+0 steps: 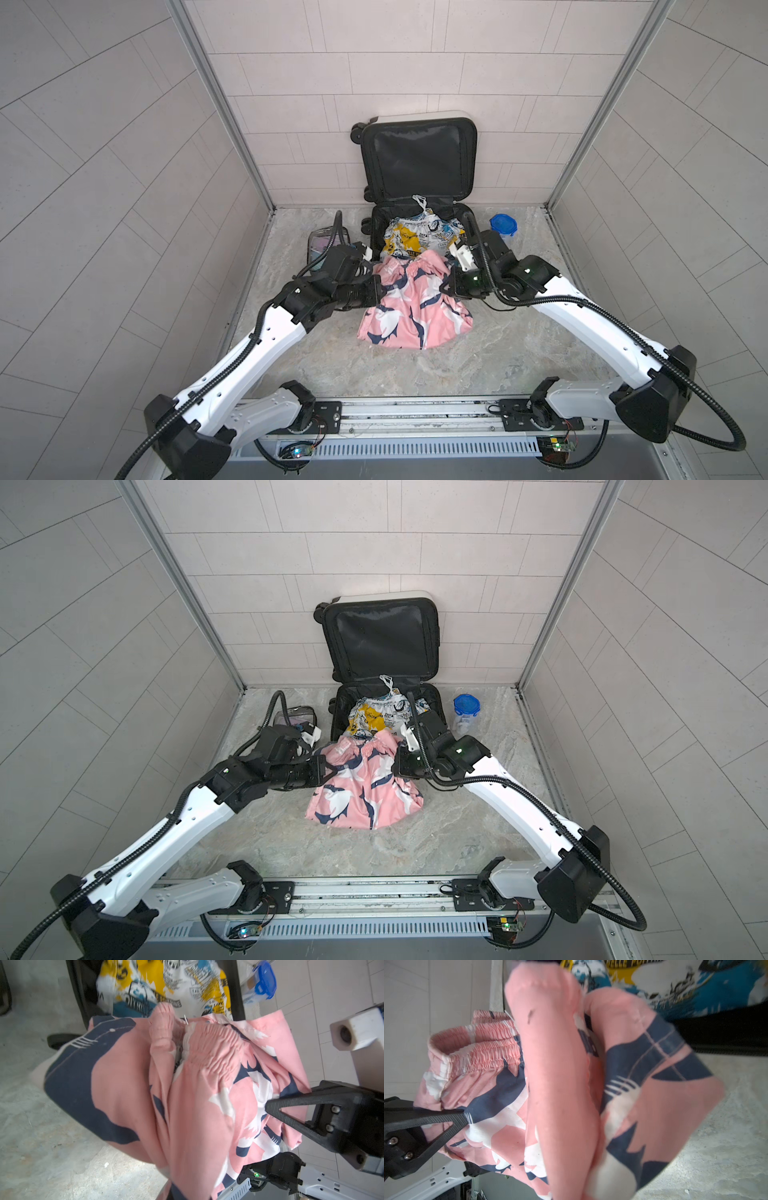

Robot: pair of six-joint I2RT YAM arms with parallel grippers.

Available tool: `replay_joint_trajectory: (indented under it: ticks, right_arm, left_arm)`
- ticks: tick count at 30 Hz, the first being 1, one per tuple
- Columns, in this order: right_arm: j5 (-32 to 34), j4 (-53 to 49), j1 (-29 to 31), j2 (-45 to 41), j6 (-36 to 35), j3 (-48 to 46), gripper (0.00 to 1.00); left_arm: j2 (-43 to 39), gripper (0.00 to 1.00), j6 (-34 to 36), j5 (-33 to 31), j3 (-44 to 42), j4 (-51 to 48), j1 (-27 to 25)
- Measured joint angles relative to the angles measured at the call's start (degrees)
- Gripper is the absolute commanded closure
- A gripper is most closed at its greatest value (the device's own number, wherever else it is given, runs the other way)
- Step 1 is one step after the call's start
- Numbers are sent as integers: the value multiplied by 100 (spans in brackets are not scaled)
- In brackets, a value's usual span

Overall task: Pack the luggage
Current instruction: 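Lift the pink shorts with both grippers and carry them over the suitcase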

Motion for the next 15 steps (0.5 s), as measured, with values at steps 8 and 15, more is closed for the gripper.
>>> replay_joint_trajectory:
  ticks: [8, 15]
  right_arm:
    - [-245, 20, -957, 785, -74, 1285, 100]
    - [-299, 149, -1655, 1770, -118, 2210, 100]
  left_arm:
    - [1506, 100, 411, -48, 1635, 140, 321]
    - [2852, 100, 573, 4, 2680, 472, 769]
